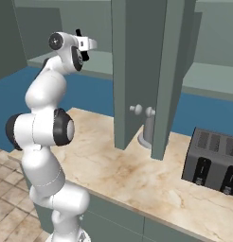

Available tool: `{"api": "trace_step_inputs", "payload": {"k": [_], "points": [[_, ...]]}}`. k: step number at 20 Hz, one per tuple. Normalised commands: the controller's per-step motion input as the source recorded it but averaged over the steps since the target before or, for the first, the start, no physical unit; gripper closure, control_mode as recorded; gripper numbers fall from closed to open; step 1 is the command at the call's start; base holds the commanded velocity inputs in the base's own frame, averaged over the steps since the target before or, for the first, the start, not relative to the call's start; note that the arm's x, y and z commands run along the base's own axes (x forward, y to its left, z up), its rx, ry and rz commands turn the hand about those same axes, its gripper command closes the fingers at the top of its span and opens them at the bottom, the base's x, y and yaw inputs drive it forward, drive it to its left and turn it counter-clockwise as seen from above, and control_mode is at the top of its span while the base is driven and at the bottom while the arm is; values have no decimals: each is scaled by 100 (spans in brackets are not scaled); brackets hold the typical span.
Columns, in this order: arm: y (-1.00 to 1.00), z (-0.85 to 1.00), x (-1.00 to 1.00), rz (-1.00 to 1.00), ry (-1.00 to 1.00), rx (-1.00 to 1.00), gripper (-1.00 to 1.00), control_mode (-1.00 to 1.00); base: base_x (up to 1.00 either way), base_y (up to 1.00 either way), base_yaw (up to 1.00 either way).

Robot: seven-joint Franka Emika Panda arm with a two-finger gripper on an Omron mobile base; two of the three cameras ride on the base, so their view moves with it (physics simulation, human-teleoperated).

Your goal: Sort all alcoholic drinks to one cabinet, and non-alcoholic drinks to the other.

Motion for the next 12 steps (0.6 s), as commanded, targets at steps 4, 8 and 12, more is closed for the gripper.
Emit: {"api": "trace_step_inputs", "payload": {"k": [4, 8, 12], "points": [[-2, -31, 7, -2, 0, 0, 100, -100, 0, 0, 0], [-4, -33, 6, -2, 0, 0, 100, -100, 0, 0, 0], [-2, -28, 2, -2, -2, 0, 100, -100, 0, 0, 0]]}}
